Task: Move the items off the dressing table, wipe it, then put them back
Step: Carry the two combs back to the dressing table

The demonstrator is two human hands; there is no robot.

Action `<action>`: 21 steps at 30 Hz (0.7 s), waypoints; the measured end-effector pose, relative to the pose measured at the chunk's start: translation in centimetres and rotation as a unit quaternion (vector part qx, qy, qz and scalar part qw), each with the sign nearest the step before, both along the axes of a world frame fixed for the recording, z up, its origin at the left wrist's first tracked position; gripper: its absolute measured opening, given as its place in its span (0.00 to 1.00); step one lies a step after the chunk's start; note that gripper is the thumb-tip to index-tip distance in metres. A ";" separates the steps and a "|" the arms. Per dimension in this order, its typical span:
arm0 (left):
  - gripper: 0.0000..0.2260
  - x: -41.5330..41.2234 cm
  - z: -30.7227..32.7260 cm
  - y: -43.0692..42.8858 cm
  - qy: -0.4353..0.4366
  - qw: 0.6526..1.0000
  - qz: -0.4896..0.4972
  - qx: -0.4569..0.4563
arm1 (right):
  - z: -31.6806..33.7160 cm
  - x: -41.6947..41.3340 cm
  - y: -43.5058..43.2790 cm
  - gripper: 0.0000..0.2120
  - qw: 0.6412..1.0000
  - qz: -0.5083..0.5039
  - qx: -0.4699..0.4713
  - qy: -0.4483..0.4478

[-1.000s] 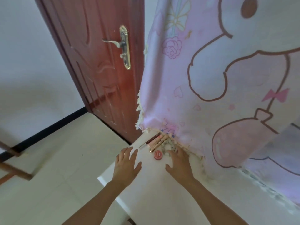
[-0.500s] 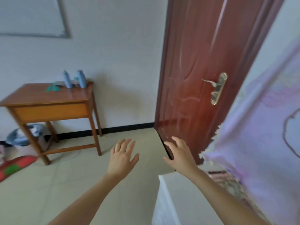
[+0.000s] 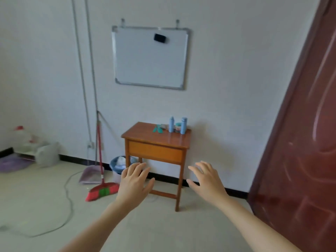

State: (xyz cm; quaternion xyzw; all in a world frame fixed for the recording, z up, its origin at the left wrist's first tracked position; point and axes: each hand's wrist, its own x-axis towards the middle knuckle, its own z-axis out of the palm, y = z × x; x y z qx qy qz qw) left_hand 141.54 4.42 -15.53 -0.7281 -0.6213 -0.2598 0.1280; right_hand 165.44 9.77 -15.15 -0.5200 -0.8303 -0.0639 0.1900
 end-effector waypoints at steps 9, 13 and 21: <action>0.17 -13.7 1.8 5.5 -0.035 0.997 0.067 0.026 | 2.8 -13.7 6.5 0.24 0.995 0.065 0.051 -0.048; 0.16 -15.9 3.1 9.1 -0.042 0.995 0.074 0.054 | 4.9 -16.0 10.1 0.24 0.994 0.066 0.070 -0.057; 0.18 -17.7 5.0 19.5 -0.054 0.993 0.064 0.081 | 7.4 -17.0 21.0 0.24 0.992 0.053 0.106 -0.043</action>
